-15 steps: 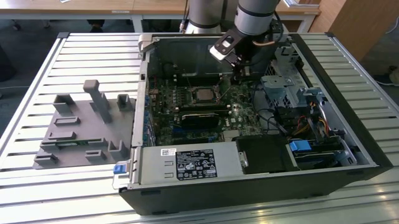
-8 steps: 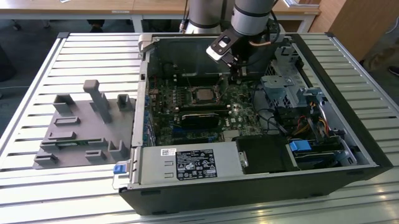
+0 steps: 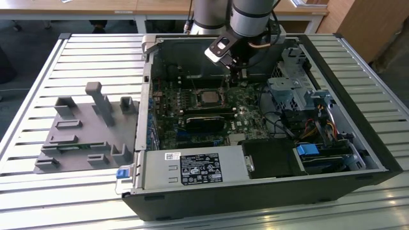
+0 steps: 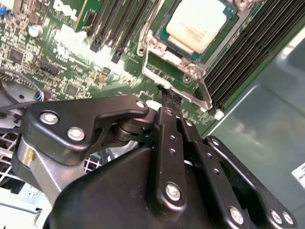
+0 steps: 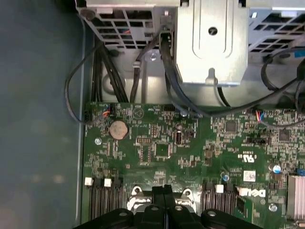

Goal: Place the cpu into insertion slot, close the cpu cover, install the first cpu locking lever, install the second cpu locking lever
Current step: 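Close the cpu cover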

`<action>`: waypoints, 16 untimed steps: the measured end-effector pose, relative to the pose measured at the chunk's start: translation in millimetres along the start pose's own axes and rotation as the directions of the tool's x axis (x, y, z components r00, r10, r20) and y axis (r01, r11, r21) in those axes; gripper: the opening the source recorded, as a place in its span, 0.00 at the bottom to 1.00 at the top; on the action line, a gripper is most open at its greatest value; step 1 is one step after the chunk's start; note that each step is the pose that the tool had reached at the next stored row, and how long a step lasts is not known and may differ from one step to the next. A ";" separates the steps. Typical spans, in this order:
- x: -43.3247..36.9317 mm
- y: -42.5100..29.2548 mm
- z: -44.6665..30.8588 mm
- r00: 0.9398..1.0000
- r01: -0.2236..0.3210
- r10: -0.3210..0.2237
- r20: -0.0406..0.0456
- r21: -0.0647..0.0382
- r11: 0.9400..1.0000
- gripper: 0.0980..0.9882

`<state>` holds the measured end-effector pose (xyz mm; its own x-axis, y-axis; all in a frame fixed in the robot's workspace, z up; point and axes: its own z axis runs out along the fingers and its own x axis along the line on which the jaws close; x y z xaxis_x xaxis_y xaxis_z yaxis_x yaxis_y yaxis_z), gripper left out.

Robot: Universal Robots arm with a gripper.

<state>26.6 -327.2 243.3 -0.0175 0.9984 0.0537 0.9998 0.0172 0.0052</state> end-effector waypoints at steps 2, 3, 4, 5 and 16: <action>0.0 -2.7 0.3 1.000 0.000 0.000 0.000 0.000 1.000 0.02; 0.0 -4.0 0.4 1.000 0.000 0.000 0.000 0.000 1.000 0.02; 0.1 -5.2 0.6 1.000 0.000 0.000 0.000 0.000 1.000 0.02; 0.1 -6.5 0.7 1.000 0.000 0.000 0.000 0.000 1.000 0.02; 0.1 -19.5 4.8 1.000 0.000 0.000 0.000 0.000 1.000 0.02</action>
<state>7.1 -327.2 238.5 -0.0175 0.9984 0.0536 0.9998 0.0173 0.0052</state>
